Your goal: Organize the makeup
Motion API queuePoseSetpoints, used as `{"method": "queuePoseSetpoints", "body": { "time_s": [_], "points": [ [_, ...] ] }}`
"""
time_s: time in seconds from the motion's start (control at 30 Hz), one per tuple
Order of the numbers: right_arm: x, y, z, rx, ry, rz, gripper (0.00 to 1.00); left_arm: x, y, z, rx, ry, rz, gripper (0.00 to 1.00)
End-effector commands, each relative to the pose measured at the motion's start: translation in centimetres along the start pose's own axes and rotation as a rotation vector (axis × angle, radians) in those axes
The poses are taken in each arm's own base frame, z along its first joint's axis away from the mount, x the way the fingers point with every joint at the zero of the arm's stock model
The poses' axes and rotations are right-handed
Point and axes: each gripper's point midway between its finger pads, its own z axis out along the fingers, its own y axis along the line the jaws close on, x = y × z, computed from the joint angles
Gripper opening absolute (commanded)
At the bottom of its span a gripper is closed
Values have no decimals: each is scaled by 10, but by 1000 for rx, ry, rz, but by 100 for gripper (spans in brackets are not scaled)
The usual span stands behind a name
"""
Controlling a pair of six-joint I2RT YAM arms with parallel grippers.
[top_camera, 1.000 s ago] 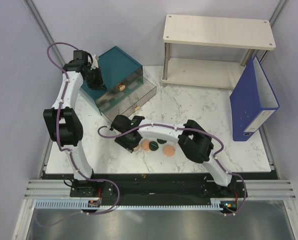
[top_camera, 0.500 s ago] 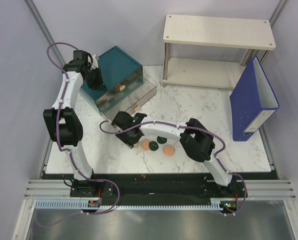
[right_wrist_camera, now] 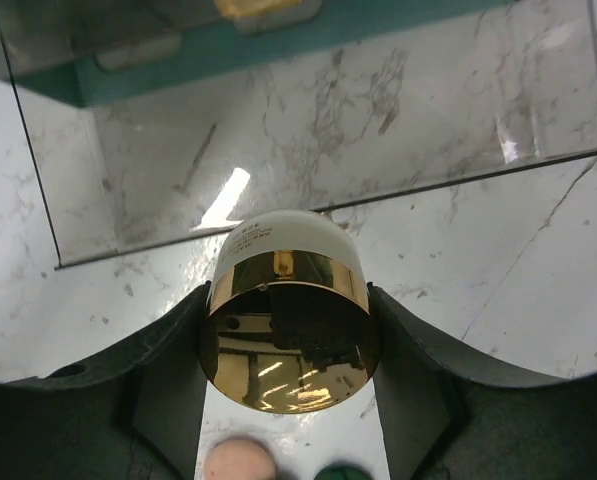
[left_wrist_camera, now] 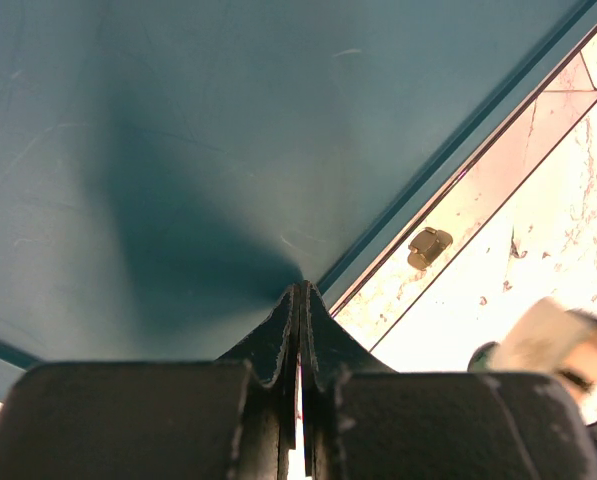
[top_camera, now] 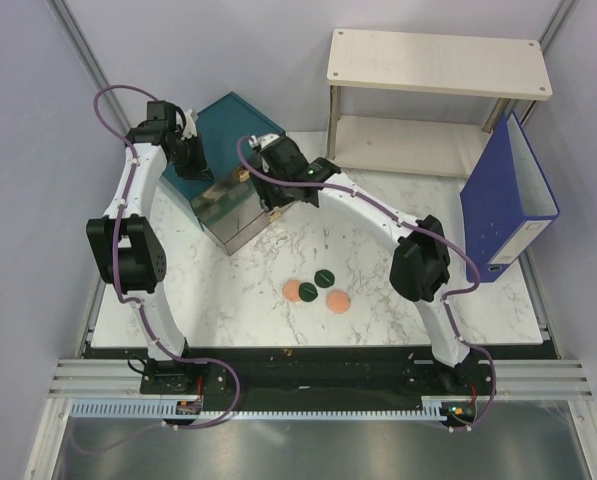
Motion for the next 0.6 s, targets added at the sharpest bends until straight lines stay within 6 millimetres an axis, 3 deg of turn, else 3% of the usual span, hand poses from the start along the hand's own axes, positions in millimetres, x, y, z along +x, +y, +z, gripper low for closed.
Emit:
{"method": "queuePoseSetpoints", "body": {
  "time_s": [0.0,0.17,0.2,0.33,0.5,0.57],
  "points": [
    [-50,-5,3,-23,-152,137,0,86,33,23,-114,333,-52,2],
    [-68,-30,21,-4,-201,238,1,87,33,24,-116,334,-51,2],
    [-64,-32,32,-4,-189,246,1,88,34,24,-117,337,-50,2],
    [-76,-35,44,-19,-226,285,5,88,34,24,-118,340,-52,2],
    [-79,-40,57,-5,-258,318,15,89,34,25,-116,343,-55,2],
    [-77,-43,64,1,-257,332,23,90,34,25,-116,344,-56,2]
  ]
}}
